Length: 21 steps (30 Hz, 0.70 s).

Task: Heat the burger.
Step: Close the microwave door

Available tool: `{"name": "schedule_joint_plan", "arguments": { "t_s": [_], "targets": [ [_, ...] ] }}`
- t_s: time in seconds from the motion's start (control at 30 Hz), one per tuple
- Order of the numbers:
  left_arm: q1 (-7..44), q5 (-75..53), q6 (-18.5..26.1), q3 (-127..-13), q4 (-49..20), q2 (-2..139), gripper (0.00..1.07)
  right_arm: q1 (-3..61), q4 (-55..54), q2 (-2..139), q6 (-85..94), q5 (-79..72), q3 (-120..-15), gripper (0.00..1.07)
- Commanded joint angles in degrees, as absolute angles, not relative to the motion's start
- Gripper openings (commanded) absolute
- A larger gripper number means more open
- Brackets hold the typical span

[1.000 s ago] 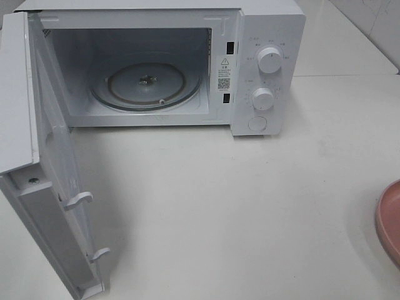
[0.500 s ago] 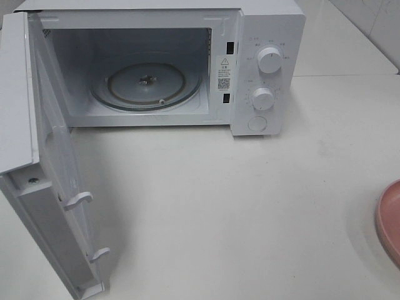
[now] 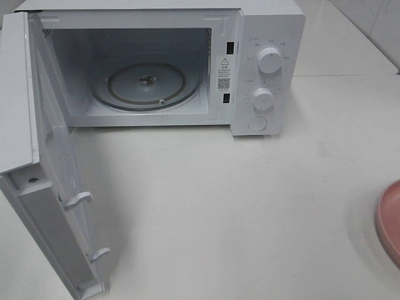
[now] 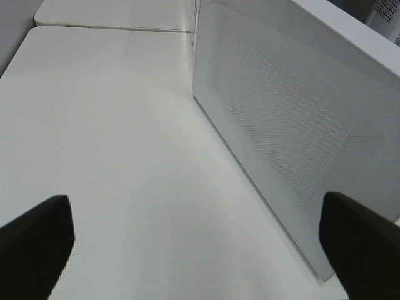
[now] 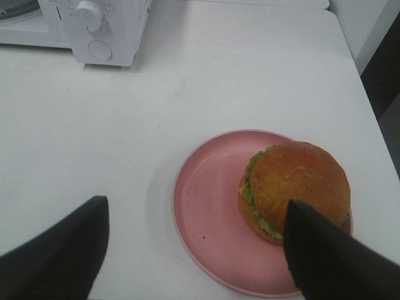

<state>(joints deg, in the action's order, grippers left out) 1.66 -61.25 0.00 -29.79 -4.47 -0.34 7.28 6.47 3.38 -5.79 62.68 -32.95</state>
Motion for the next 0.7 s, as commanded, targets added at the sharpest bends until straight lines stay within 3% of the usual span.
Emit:
{"name": "schedule_joint_plan", "arguments": {
  "t_s": [0.03, 0.23, 0.7],
  "targets": [
    [1.49, -61.31, 0.0, -29.68, -4.76, -1.15, 1.0, 5.67, 4.24, 1.09, -3.72, 61.99, -31.17, 0.76],
    [1.49, -61.31, 0.0, -29.68, -4.76, -1.15, 1.0, 1.43, 2.29, -1.78, -2.06, 56.95, -28.48, 0.76],
    [1.49, -61.31, 0.0, -29.68, -4.76, -1.15, 1.0, 0.69, 1.78, -1.78, -1.49, 56.95, -28.53, 0.76]
  ]
}}
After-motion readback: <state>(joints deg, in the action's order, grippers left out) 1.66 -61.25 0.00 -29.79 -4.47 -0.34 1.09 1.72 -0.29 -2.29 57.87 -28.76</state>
